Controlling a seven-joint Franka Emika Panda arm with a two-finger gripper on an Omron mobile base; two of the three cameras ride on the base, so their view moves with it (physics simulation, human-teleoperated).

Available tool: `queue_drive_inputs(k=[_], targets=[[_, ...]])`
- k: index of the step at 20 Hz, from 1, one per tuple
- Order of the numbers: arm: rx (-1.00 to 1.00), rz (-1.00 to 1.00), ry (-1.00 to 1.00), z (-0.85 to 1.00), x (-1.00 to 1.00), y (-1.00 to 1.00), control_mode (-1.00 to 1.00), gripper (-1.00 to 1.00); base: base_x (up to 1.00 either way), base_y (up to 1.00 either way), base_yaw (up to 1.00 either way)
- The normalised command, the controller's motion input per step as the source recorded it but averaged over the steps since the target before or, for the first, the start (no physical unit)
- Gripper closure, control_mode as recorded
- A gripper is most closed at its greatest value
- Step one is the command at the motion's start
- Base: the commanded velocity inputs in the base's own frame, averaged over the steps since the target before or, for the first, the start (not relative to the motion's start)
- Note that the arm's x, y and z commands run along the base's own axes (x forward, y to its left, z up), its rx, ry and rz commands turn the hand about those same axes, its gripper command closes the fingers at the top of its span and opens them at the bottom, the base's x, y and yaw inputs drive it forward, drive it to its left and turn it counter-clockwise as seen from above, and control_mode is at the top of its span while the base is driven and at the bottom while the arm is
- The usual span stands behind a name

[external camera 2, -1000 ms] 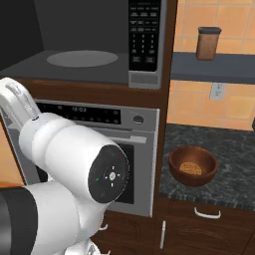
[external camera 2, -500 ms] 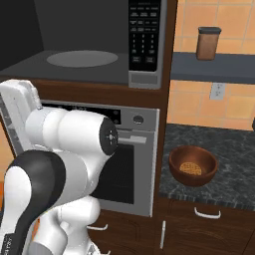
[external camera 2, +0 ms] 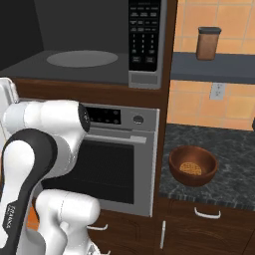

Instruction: Open the microwave, place the bowl with waffle inside the microwave, then close the microwave door and turn it on.

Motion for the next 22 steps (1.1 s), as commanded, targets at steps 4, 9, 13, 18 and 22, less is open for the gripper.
queue_drive_inputs(k=[4,9,13,18,22], targets=[[0.14,0.12,0.0,-0.38,0.0,1.0,-1.0,-1.0,0.0,0.0,0.0],[0.12,0.11,0.0,-0.37,0.0,1.0,-1.0,-1.0,0.0,0.0,0.0],[-0.03,0.06,0.0,-0.11,0.0,1.0,-1.0,-1.0,0.0,0.0,0.0],[-0.08,0.03,0.0,0.0,0.0,1.0,-1.0,-1.0,0.0,0.0,0.0],[-0.02,0.02,0.0,0.0,-0.01,0.63,-1.0,-1.0,0.0,0.0,0.0]])
